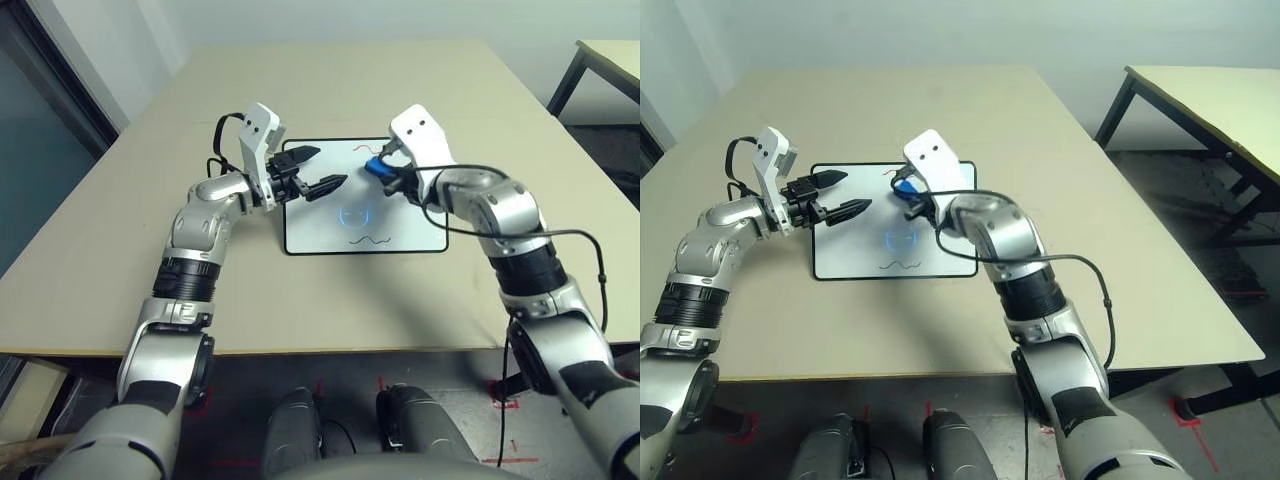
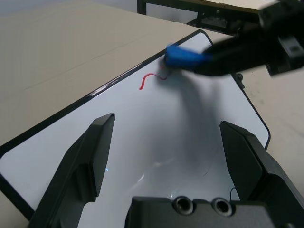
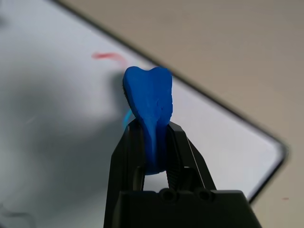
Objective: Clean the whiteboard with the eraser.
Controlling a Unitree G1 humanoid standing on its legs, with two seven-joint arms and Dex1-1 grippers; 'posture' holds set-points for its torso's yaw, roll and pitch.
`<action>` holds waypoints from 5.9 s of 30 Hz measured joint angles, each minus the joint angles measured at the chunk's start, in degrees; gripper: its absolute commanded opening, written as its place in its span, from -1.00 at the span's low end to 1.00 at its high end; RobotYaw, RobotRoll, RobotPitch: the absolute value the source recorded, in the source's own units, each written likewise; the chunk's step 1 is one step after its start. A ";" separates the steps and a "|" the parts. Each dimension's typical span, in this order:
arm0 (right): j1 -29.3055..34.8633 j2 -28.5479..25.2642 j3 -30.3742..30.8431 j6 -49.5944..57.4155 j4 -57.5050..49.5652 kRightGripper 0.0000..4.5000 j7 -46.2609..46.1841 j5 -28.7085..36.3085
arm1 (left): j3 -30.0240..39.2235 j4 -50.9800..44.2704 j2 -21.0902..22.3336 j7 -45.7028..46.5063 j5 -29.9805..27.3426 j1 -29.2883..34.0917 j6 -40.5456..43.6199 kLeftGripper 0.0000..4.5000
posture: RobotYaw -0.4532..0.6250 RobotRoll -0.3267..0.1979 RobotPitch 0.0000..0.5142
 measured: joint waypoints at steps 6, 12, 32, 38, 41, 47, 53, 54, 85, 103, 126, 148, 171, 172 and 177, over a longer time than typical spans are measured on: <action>2.35 1.26 1.02 1.58 -3.21 -0.75 0.53 -0.19 | 0.00 -0.49 0.01 0.35 -0.05 0.25 0.15 1.00 | -0.27 0.25 -0.83; 6.92 3.22 3.78 6.66 -9.72 -0.75 1.49 0.53 | 0.02 -0.59 0.14 0.43 -0.10 0.25 0.17 1.00 | -0.27 0.25 -0.83; 4.39 2.81 0.78 2.70 -5.37 -0.75 -0.50 -0.96 | 0.07 -0.59 0.48 0.43 -0.18 0.25 0.37 1.00 | -0.28 0.25 -0.79; 7.07 4.23 2.41 5.90 -9.13 -0.75 -0.24 -0.63 | 0.07 -0.58 0.49 0.42 -0.18 0.25 0.37 1.00 | -0.28 0.25 -0.79; 6.88 4.43 2.39 5.77 -8.67 -0.75 -0.28 -0.66 | 0.07 -0.56 0.51 0.42 -0.18 0.24 0.37 1.00 | -0.28 0.25 -0.78; 1.84 4.13 1.62 0.68 -1.26 -0.75 -0.76 -1.62 | 0.06 -0.55 0.51 0.41 -0.18 0.22 0.37 1.00 | -0.28 0.25 -0.78; 1.30 2.27 0.80 -2.29 1.40 -0.75 -0.91 -2.49 | 0.10 -0.55 0.54 0.43 -0.19 0.22 0.37 1.00 | -0.28 0.25 -0.78; 2.03 2.11 0.80 -2.18 0.57 -0.75 -0.90 -2.49 | 0.11 -0.55 0.54 0.44 -0.19 0.22 0.37 1.00 | -0.28 0.25 -0.78; 4.24 5.08 0.51 -1.00 -0.83 -0.75 -1.79 -3.01 | 0.11 -0.55 0.56 0.48 -0.19 0.07 0.42 1.00 | -0.27 0.25 -0.78; 1.49 8.96 2.17 -2.79 1.38 -0.75 -1.22 -3.77 | 0.11 -0.55 0.54 0.92 -0.24 0.06 0.41 1.00 | -0.26 0.25 -0.83; 3.35 6.47 -0.71 -1.57 -1.00 -0.75 -2.65 -4.17 | 0.11 1.24 0.48 0.41 -0.19 -1.23 -0.18 1.00 | -0.27 0.25 -0.81; -0.44 13.32 2.12 -6.03 6.76 -0.75 -2.24 -4.96 | 0.47 -2.63 1.75 1.56 -1.48 1.76 1.48 1.00 | -0.19 0.25 -0.77; 6.42 5.95 -3.40 -2.82 -1.54 -0.75 -4.52 -4.96 | -0.16 1.49 1.52 -0.14 -1.38 -1.13 0.33 1.00 | -0.33 0.25 -0.77; 6.75 5.93 -3.48 -2.43 -2.13 -0.75 -4.66 -4.96 | -0.27 1.62 1.45 -0.25 -1.38 -1.22 0.23 1.00 | -0.34 0.25 -0.77; 7.85 5.99 -3.48 -1.13 -4.02 -0.75 -5.11 -4.92 | -0.69 2.43 1.37 -0.58 -1.33 -1.39 -0.14 1.00 | -0.33 0.25 -0.78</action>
